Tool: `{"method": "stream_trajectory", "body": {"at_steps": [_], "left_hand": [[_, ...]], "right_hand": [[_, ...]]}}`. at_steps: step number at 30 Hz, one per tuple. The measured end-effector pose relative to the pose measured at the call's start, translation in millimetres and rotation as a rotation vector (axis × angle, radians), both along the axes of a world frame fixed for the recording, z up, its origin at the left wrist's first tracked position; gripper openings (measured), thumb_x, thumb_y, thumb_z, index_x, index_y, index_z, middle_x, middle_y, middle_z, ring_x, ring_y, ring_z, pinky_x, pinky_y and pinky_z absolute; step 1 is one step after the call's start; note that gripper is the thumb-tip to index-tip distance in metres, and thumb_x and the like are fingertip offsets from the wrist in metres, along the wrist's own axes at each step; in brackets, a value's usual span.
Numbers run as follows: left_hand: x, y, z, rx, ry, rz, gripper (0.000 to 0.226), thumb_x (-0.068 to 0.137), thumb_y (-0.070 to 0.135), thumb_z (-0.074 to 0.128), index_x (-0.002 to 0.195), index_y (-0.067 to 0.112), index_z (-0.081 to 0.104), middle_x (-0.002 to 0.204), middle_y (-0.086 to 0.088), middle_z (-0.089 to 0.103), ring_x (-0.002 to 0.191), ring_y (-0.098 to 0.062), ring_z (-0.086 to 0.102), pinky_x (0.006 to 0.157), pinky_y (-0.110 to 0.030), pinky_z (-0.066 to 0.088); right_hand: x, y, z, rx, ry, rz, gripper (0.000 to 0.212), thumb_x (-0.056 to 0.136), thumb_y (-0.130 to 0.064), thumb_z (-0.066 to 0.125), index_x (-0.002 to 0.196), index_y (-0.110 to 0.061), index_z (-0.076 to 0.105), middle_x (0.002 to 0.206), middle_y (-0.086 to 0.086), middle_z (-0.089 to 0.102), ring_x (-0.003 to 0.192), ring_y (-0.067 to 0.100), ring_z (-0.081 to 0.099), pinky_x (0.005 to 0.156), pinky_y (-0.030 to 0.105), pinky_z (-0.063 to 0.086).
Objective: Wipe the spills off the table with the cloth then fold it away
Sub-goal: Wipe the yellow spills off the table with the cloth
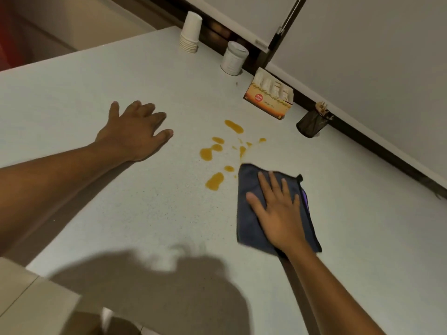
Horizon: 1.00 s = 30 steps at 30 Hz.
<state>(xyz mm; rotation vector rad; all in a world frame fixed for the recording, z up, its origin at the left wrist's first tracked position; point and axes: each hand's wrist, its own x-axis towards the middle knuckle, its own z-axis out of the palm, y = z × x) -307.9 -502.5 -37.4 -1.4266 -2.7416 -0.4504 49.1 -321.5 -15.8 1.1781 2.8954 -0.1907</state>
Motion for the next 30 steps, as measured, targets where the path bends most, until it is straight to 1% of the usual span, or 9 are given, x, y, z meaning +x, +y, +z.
{"method": "stream_trajectory", "body": {"at_steps": [2, 5, 7, 10, 14, 19, 22, 26, 30], "left_hand": [[-1, 1, -2, 0.003, 0.023, 0.003, 0.088, 0.096, 0.079, 0.008, 0.157, 0.028, 0.044, 0.171, -0.009, 0.038, 0.160, -0.035, 0.027, 0.123, -0.074, 0.012], [-2, 4, -6, 0.017, 0.044, 0.010, 0.086, 0.097, 0.078, 0.010, 0.154, 0.027, 0.048, 0.168, -0.010, 0.042, 0.158, -0.037, 0.031, 0.122, -0.075, 0.015], [-5, 6, -10, 0.037, 0.044, 0.019, 0.085, 0.097, 0.079, 0.012, 0.154, 0.028, 0.049, 0.168, -0.011, 0.043, 0.157, -0.038, 0.033, 0.121, -0.076, 0.016], [-8, 8, -16, 0.052, 0.064, 0.021, 0.084, 0.098, 0.079, 0.013, 0.151, 0.027, 0.052, 0.164, -0.011, 0.048, 0.155, -0.039, 0.036, 0.120, -0.077, 0.018], [-11, 9, -19, 0.047, 0.081, 0.018, 0.082, 0.098, 0.080, 0.013, 0.148, 0.028, 0.053, 0.163, -0.010, 0.049, 0.154, -0.038, 0.038, 0.119, -0.077, 0.020], [-8, 6, -13, 0.017, 0.040, 0.019, 0.091, 0.094, 0.082, 0.004, 0.159, 0.030, 0.041, 0.172, -0.007, 0.036, 0.161, -0.034, 0.026, 0.124, -0.072, 0.014], [0, 5, -9, -0.003, 0.002, 0.038, 0.096, 0.090, 0.082, -0.001, 0.165, 0.031, 0.032, 0.179, -0.004, 0.020, 0.165, -0.030, 0.014, 0.127, -0.069, 0.007], [2, 7, -3, -0.036, -0.022, 0.050, 0.089, 0.094, 0.080, 0.004, 0.169, 0.035, 0.020, 0.181, 0.000, 0.009, 0.167, -0.027, 0.004, 0.129, -0.067, 0.001], [2, 8, -4, -0.050, -0.017, 0.056, 0.084, 0.098, 0.078, 0.009, 0.170, 0.037, 0.017, 0.182, 0.001, 0.009, 0.167, -0.026, 0.003, 0.129, -0.067, -0.002]], "right_hand": [[31, 6, 0, -0.008, -0.015, -0.014, 0.088, 0.090, -0.089, 0.004, 0.167, -0.046, 0.004, 0.178, -0.014, 0.003, 0.165, 0.020, -0.001, 0.130, 0.059, 0.002], [37, 51, 8, -0.032, -0.013, -0.149, 0.084, 0.096, -0.082, 0.019, 0.168, -0.039, 0.013, 0.178, -0.009, 0.011, 0.165, 0.023, 0.006, 0.129, 0.063, 0.005], [16, 86, 12, -0.023, 0.001, -0.252, 0.078, 0.102, -0.074, 0.024, 0.168, -0.036, 0.015, 0.178, -0.004, 0.013, 0.164, 0.028, 0.008, 0.127, 0.067, 0.006], [-38, 119, 15, -0.042, 0.003, -0.358, 0.077, 0.103, -0.074, 0.022, 0.169, -0.035, 0.012, 0.179, -0.002, 0.008, 0.164, 0.032, 0.004, 0.126, 0.069, 0.003], [-93, 96, 13, -0.069, 0.008, -0.301, 0.078, 0.102, -0.075, 0.019, 0.169, -0.037, 0.009, 0.179, -0.003, 0.003, 0.164, 0.031, -0.001, 0.127, 0.068, -0.002], [-47, 18, -1, -0.019, 0.030, -0.012, 0.080, 0.095, -0.084, 0.009, 0.166, -0.047, 0.000, 0.178, -0.013, 0.001, 0.165, 0.020, -0.004, 0.129, 0.059, -0.002], [-16, 29, -2, -0.031, 0.004, 0.057, 0.081, 0.093, -0.088, 0.009, 0.165, -0.051, 0.001, 0.177, -0.020, 0.002, 0.164, 0.014, -0.003, 0.131, 0.056, 0.001], [-46, 104, 10, -0.016, 0.023, -0.101, 0.078, 0.100, -0.076, 0.023, 0.168, -0.038, 0.017, 0.178, -0.006, 0.016, 0.164, 0.025, 0.011, 0.128, 0.064, 0.010], [-133, 142, 14, -0.031, 0.009, -0.253, 0.074, 0.105, -0.070, 0.023, 0.169, -0.035, 0.012, 0.179, -0.002, 0.009, 0.164, 0.030, 0.005, 0.126, 0.068, 0.004]]}}
